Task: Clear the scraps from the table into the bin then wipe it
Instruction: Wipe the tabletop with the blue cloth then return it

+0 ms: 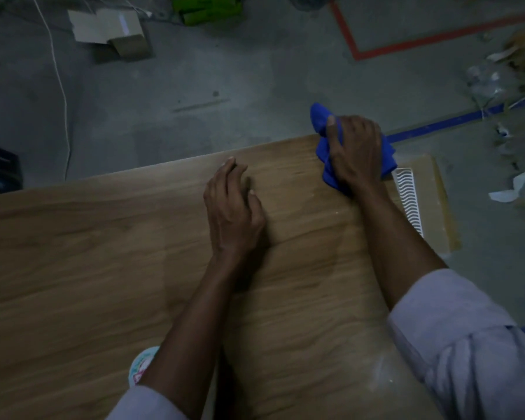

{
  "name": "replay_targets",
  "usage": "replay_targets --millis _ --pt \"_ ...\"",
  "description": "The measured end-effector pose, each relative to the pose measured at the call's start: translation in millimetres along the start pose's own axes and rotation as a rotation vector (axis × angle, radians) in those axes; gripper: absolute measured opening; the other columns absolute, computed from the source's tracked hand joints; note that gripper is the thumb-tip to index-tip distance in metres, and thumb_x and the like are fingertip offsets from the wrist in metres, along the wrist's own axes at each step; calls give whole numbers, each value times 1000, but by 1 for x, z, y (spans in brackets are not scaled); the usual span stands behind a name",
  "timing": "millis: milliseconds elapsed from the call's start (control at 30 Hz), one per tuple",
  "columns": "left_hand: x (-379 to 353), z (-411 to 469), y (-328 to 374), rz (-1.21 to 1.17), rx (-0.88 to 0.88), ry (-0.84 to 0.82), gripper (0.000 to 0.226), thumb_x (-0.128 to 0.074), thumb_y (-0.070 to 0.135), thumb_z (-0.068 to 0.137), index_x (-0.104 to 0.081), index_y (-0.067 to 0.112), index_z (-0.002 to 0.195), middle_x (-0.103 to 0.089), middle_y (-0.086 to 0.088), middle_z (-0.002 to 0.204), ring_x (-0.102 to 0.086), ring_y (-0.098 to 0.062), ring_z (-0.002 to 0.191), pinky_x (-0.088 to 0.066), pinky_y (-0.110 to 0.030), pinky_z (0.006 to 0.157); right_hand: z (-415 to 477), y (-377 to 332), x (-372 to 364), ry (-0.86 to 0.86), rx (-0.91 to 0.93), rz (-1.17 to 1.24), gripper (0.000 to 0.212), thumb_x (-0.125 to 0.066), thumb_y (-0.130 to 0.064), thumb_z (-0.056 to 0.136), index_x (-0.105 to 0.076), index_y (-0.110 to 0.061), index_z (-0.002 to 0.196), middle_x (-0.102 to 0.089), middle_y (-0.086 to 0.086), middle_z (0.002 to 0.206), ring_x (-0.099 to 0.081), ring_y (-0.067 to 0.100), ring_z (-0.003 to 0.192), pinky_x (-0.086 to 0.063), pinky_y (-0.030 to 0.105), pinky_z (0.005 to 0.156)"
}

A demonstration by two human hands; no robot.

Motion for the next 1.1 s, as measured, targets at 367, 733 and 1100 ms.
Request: replay_targets --millis 367,733,1100 --pt "27 -1 -5 -489 164 7 81 -50 3 68 -35 -5 147 -25 -16 162 -23 -2 148 -24 -22 121 -37 -146 -32 26 197 54 42 -39 -40 103 -68 -10 103 -65 15 95 -58 36 88 -43 46 85" --pt "93 -19 -67 -162 150 6 65 -56 13 76 -51 2 140 -42 -15 155 -34 -32 147 -27 -54 120 -22 -122 4 154 95 365 43 -53 -40 101 -68 -7 124 -70 16 115 -62 35 105 -43 40 95" --pt "136 -33 -102 -518 277 189 76 -49 8 67 -42 5 142 -40 -10 150 -32 -25 147 -36 -48 116 -59 -218 -55 -91 201 93 44 -39 -38 105 -66 -6 118 -64 17 117 -57 38 105 -38 46 96"
Point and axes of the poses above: each hand's wrist, its own z-axis towards the middle knuckle, its own x-axis out of the back of the hand, y = z × x, the point moved 7 cm from there along z, towards the middle knuckle
